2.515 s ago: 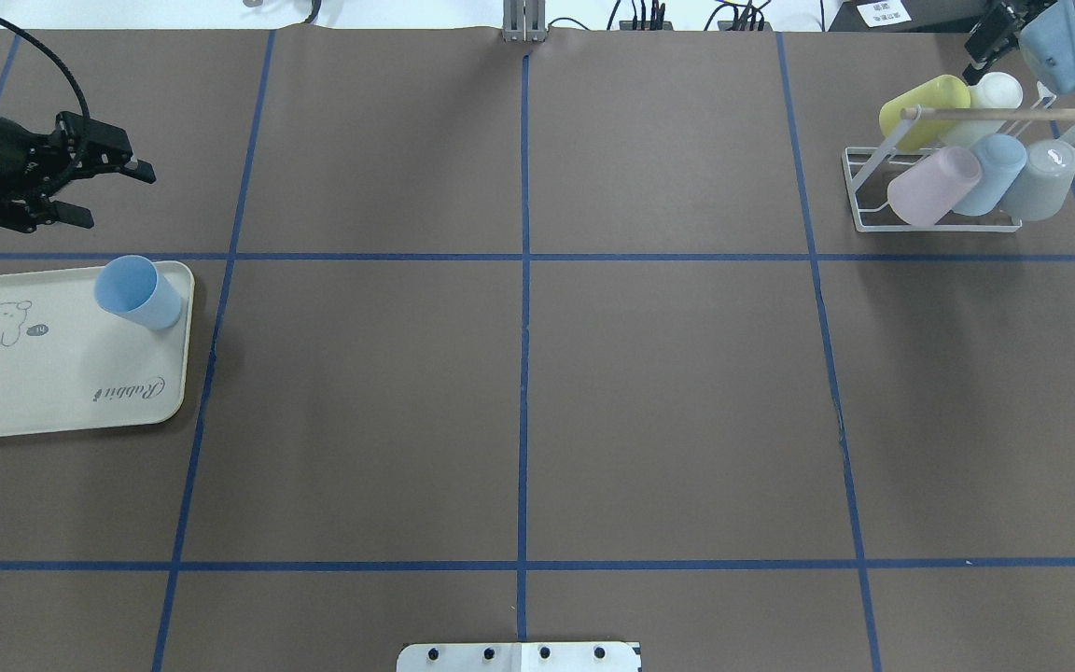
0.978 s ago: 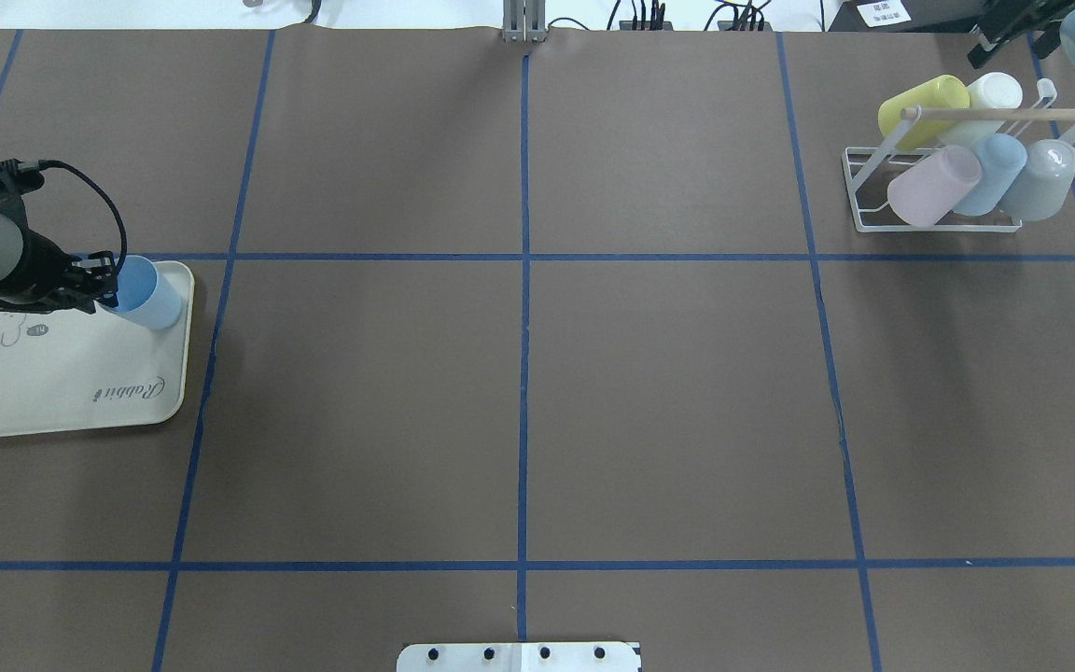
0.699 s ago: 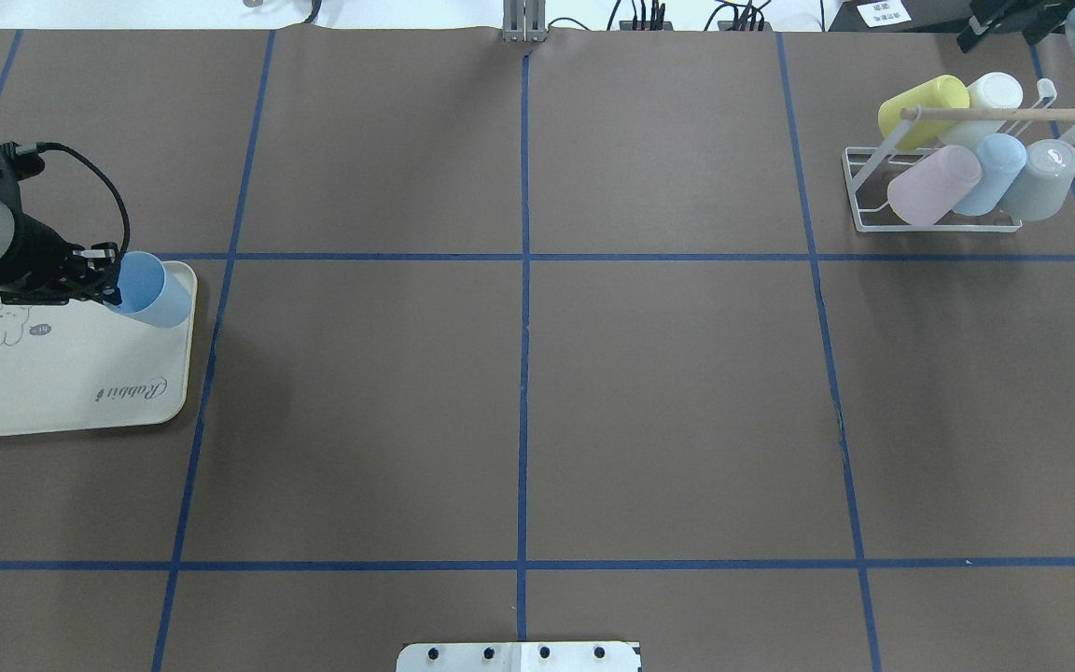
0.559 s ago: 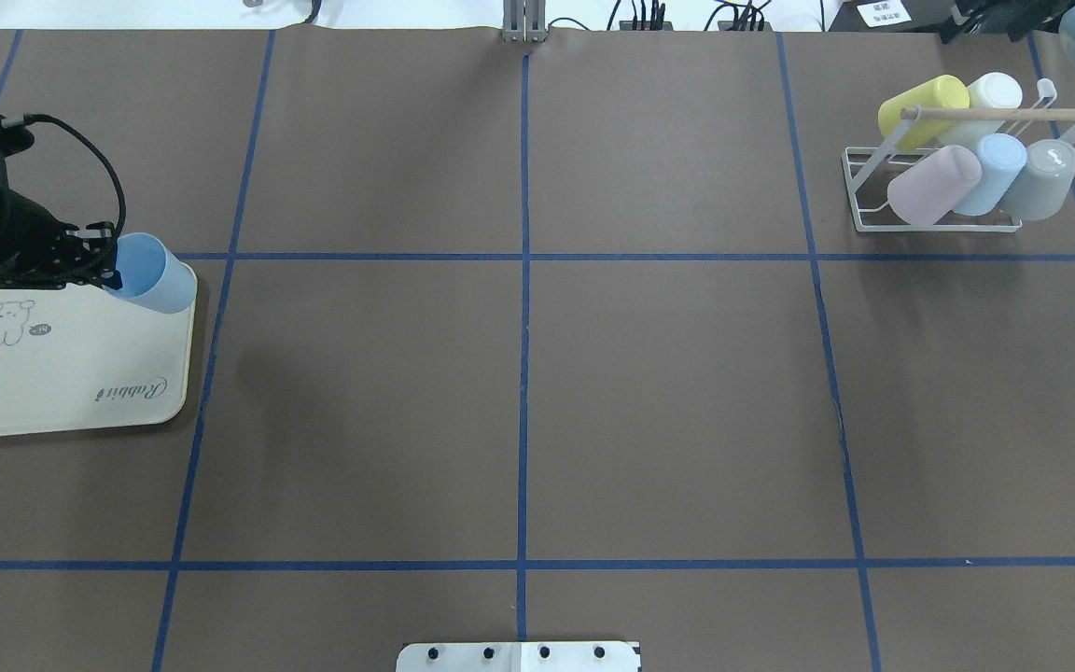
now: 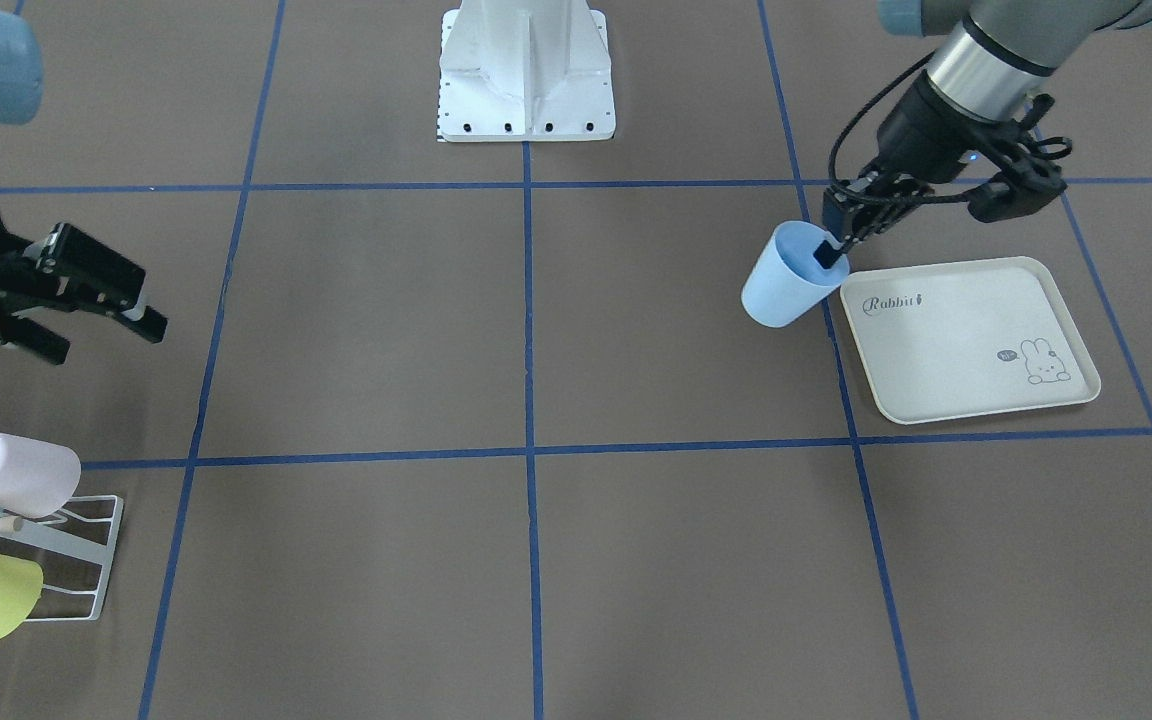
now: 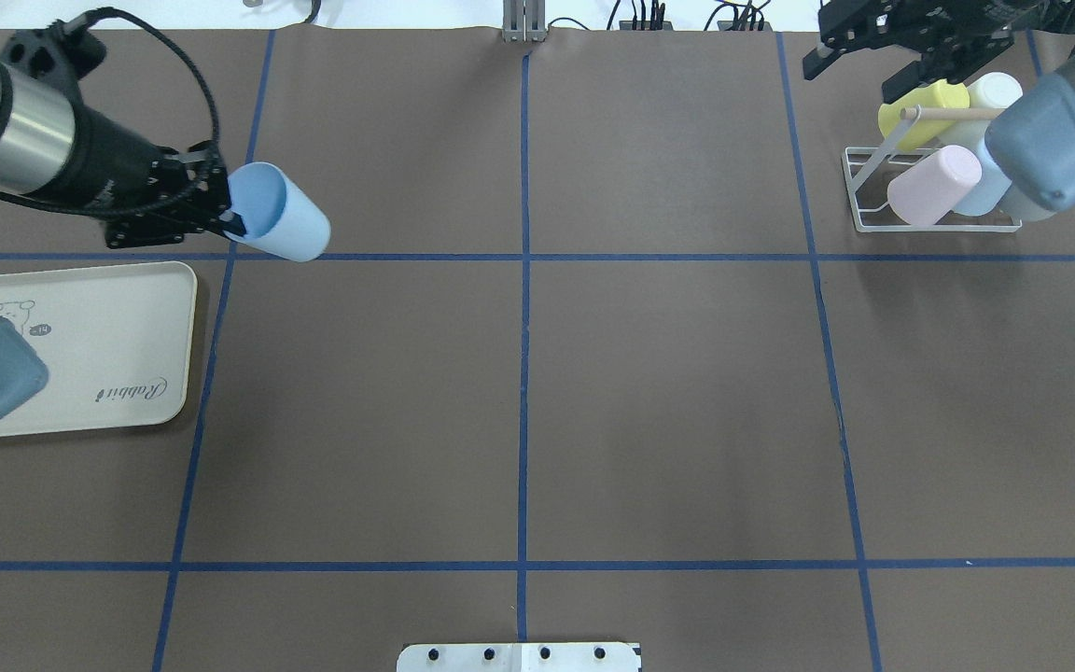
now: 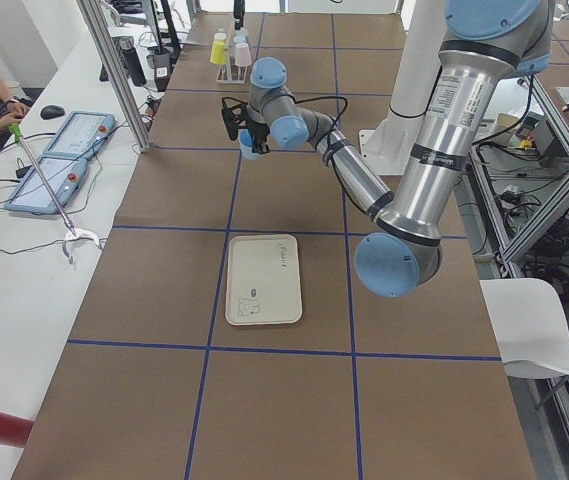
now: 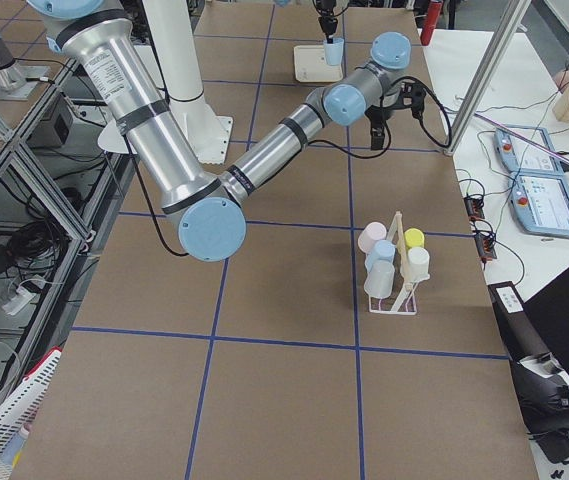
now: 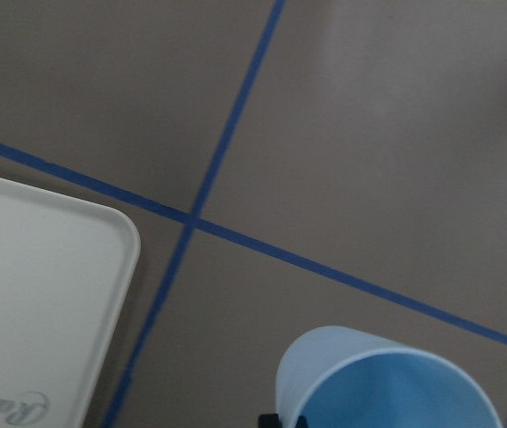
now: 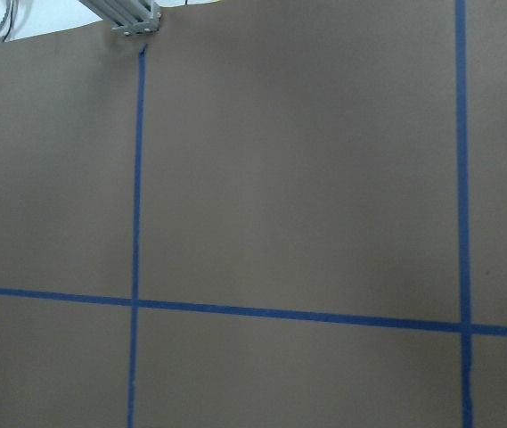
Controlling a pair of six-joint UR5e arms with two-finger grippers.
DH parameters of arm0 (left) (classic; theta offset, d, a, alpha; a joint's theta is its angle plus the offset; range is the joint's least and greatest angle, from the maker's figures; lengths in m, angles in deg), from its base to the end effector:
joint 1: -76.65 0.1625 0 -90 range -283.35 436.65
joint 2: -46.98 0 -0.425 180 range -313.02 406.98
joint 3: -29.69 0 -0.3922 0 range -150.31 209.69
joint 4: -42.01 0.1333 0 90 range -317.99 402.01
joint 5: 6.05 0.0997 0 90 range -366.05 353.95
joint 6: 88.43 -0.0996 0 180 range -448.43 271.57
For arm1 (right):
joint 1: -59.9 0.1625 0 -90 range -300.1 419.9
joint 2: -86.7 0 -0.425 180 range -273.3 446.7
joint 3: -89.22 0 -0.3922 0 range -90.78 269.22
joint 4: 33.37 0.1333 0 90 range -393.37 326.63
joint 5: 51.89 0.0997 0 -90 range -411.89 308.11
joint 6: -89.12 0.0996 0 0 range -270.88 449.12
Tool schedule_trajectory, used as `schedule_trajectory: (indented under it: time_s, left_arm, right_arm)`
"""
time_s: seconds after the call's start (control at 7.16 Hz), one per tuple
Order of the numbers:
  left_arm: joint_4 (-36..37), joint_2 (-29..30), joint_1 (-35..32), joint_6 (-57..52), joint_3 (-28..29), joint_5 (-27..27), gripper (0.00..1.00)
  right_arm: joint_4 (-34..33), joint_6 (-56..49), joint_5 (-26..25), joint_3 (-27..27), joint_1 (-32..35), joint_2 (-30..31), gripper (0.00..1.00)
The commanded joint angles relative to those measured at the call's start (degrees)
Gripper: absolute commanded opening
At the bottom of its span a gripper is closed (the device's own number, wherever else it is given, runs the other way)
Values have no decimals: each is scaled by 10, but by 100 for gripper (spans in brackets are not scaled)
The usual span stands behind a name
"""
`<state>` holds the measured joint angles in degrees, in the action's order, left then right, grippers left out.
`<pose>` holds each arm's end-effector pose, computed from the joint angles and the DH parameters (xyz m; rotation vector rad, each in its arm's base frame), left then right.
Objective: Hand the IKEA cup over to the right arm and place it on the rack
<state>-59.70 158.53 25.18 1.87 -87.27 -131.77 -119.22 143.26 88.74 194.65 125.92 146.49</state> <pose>0.2749 -0.4658 0.2176 -0.0708 1.1661 -0.4727 -0.1927 -0.5717 0.2140 0.1080 -1.1442 0.0836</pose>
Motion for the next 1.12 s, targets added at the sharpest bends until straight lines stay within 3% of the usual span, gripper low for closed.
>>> schedule_trajectory:
  time_s: [0.0,0.14,0.56,0.7,0.98]
  left_arm:
    - [-1,85,58,142,-4,-3,0]
    - [-44,100,108,191,0,21,0]
    - [-374,92,118,452,53,70,0]
    - [-439,92,119,525,62,96,0]
    - [-580,65,118,621,73,139,0]
  right_arm:
    - [229,288,-58,29,-66,5,99]
    - [361,411,-101,31,-99,23,99]
    - [723,536,-144,-5,-151,100,99]
    - [820,601,-205,-24,-190,100,98]
    - [986,635,-320,-54,-266,118,97]
